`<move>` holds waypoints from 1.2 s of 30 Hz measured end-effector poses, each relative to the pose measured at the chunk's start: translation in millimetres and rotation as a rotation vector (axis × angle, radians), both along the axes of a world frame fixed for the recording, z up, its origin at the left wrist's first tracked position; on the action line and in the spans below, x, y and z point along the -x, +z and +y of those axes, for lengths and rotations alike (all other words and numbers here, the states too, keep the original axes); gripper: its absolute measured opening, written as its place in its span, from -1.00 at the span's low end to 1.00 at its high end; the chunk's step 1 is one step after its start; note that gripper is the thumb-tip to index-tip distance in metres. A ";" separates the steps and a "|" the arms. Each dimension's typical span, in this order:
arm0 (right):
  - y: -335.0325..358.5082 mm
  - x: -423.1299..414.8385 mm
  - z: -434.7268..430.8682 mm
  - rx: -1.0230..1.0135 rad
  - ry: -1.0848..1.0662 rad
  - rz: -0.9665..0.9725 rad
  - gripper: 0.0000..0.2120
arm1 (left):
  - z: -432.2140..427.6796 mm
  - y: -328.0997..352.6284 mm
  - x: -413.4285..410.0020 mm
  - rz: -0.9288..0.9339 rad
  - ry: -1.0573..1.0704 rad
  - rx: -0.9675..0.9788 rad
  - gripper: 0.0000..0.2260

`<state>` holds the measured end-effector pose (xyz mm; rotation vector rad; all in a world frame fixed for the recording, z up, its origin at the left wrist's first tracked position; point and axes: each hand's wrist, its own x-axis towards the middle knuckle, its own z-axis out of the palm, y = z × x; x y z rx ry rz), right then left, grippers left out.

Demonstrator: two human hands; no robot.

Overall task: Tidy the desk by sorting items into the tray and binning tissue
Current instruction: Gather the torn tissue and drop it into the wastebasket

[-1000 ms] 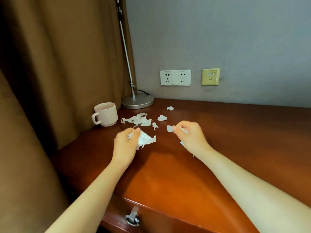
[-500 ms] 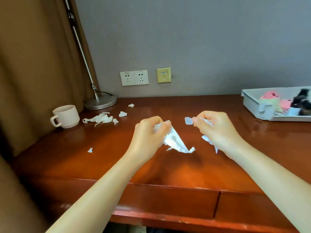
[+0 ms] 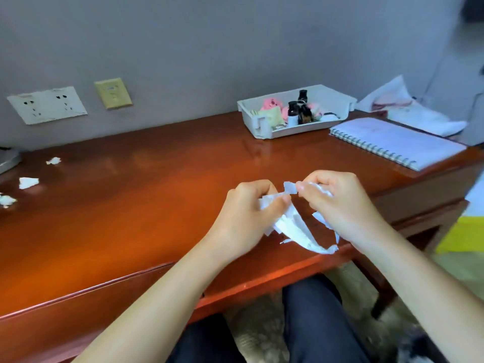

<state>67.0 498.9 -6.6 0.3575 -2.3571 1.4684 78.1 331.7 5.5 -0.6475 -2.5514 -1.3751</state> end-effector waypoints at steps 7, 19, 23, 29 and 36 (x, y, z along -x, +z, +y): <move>-62.6 -43.5 82.8 0.156 -0.197 -0.131 -0.74 | 88.6 -44.3 -8.2 -0.011 -0.249 0.129 -0.67; -185.6 -71.9 198.4 0.146 -0.489 -0.394 -0.77 | 215.5 -156.0 8.4 -0.169 -0.472 0.308 -0.71; -229.2 -78.3 230.4 0.186 -0.567 -0.529 -0.74 | 252.4 -209.3 7.0 -0.329 -0.460 0.312 -0.70; -281.2 -96.1 268.4 0.320 -0.662 -0.647 -0.67 | 301.9 -276.1 -10.5 -0.576 -0.424 0.274 -0.31; -341.5 -116.3 308.4 0.469 -0.877 -0.889 -0.66 | 361.6 -320.4 -0.4 -0.707 -0.444 0.458 -0.64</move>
